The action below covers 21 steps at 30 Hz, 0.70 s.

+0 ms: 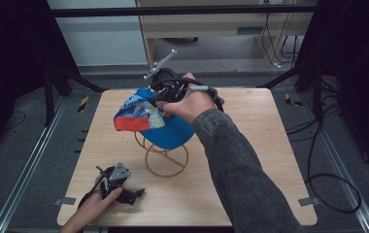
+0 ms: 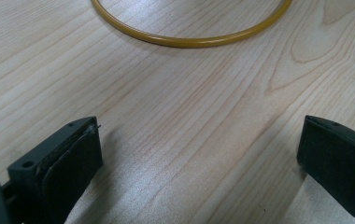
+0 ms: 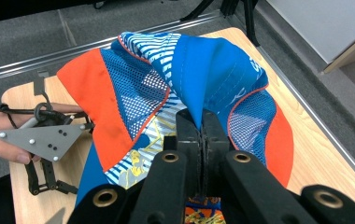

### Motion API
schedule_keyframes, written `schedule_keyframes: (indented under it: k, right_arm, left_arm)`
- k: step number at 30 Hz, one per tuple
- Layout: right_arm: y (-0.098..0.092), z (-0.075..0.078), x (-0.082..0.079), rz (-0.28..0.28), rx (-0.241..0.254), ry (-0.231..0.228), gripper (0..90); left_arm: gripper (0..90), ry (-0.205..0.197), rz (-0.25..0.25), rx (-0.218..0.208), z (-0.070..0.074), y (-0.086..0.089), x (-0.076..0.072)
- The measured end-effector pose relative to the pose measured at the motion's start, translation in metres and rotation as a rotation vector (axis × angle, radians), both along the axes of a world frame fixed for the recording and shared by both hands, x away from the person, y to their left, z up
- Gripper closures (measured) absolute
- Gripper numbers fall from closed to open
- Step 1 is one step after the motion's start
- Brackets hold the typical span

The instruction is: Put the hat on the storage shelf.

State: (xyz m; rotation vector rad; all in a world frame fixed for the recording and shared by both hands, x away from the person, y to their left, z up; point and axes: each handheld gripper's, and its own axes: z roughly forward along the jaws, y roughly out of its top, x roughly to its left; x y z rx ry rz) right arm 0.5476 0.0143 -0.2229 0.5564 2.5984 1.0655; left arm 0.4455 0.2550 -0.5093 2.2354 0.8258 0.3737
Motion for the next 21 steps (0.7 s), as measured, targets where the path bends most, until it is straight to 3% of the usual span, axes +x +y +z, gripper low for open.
schedule_keyframes:
  k: [21]
  right_arm:
    - [0.0038,-0.0051,0.0018,0.001,0.021,0.013,88.6]
  left_arm:
    - [0.0,-0.001,0.001,-0.002,-0.0001,0.0000,-0.0003]
